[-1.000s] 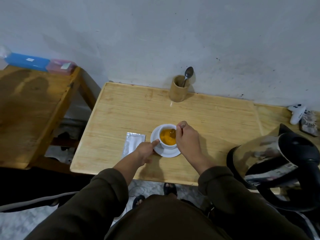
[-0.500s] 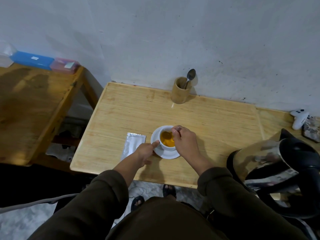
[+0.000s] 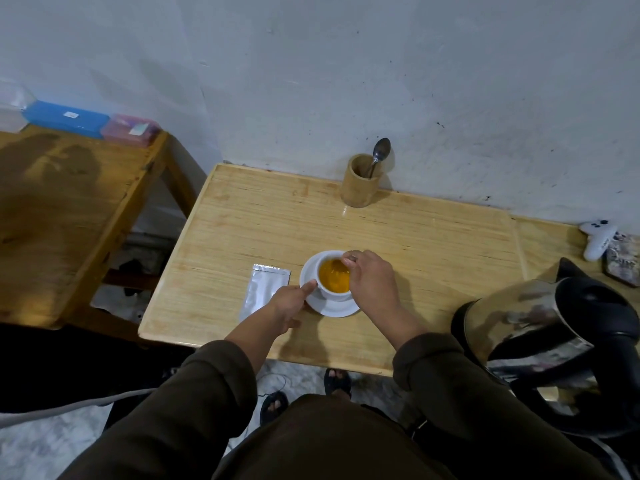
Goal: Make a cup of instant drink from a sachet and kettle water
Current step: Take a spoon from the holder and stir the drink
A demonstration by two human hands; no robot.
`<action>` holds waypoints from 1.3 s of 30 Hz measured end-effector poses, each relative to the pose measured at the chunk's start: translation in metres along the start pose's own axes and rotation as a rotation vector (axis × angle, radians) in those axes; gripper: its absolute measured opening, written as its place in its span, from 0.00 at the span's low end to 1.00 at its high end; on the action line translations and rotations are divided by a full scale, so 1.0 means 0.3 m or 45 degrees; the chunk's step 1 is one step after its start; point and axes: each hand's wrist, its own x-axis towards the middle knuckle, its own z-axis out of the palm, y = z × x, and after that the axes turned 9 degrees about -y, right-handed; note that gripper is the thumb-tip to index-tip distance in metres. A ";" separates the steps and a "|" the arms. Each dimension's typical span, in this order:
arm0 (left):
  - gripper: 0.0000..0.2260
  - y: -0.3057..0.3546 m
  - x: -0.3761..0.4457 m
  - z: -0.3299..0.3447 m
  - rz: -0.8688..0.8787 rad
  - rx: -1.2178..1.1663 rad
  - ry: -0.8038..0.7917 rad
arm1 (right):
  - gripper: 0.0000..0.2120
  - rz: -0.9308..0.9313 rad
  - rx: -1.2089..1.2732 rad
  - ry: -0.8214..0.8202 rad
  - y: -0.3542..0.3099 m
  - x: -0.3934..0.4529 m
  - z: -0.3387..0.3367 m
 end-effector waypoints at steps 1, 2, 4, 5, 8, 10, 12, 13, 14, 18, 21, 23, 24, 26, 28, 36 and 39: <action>0.25 0.001 -0.002 0.002 0.002 -0.003 0.003 | 0.13 -0.008 0.020 0.004 -0.002 0.000 0.001; 0.24 0.001 -0.003 0.003 0.003 -0.008 0.008 | 0.12 -0.015 0.036 0.000 -0.003 0.000 0.001; 0.25 0.000 -0.002 0.005 0.006 -0.015 0.012 | 0.12 -0.008 0.065 -0.035 -0.006 -0.001 -0.004; 0.25 0.000 -0.001 0.005 0.007 -0.017 0.013 | 0.12 -0.003 0.077 -0.056 -0.008 -0.001 -0.008; 0.25 -0.002 0.000 0.005 0.005 -0.022 0.022 | 0.11 -0.010 0.062 -0.101 -0.005 0.000 -0.013; 0.25 -0.004 0.001 0.006 0.007 -0.027 0.028 | 0.11 0.007 0.004 -0.088 0.003 0.005 -0.013; 0.26 -0.004 0.001 0.008 0.011 -0.027 0.025 | 0.13 0.025 -0.036 -0.043 0.010 0.010 -0.014; 0.26 -0.004 0.002 0.008 0.014 -0.026 0.025 | 0.13 0.023 -0.047 -0.023 0.011 0.012 -0.015; 0.26 -0.005 0.002 0.009 0.016 -0.026 0.027 | 0.13 0.019 -0.052 -0.012 0.011 0.014 -0.014; 0.24 -0.004 0.001 0.011 0.020 -0.039 0.031 | 0.13 0.004 0.035 -0.054 0.003 0.017 -0.013; 0.23 -0.007 0.004 0.010 0.021 -0.040 0.029 | 0.12 -0.009 0.074 -0.117 -0.004 0.017 -0.021; 0.24 -0.008 0.007 0.008 0.020 -0.039 0.026 | 0.12 0.000 0.065 -0.155 -0.007 0.017 -0.027; 0.24 -0.009 0.008 0.008 0.021 -0.037 0.025 | 0.12 0.006 0.042 -0.158 -0.007 0.019 -0.028; 0.25 -0.011 0.011 0.007 0.025 -0.033 0.030 | 0.13 0.025 -0.019 -0.128 0.002 0.025 -0.026; 0.24 -0.013 0.011 0.008 0.028 -0.031 0.038 | 0.13 0.033 -0.073 -0.077 0.012 0.030 -0.022; 0.24 -0.013 0.017 0.010 0.028 -0.026 0.055 | 0.12 -0.082 0.005 -0.106 0.010 0.024 -0.014; 0.25 -0.015 0.022 0.010 0.023 -0.016 0.063 | 0.12 -0.070 0.008 -0.155 0.008 0.025 -0.015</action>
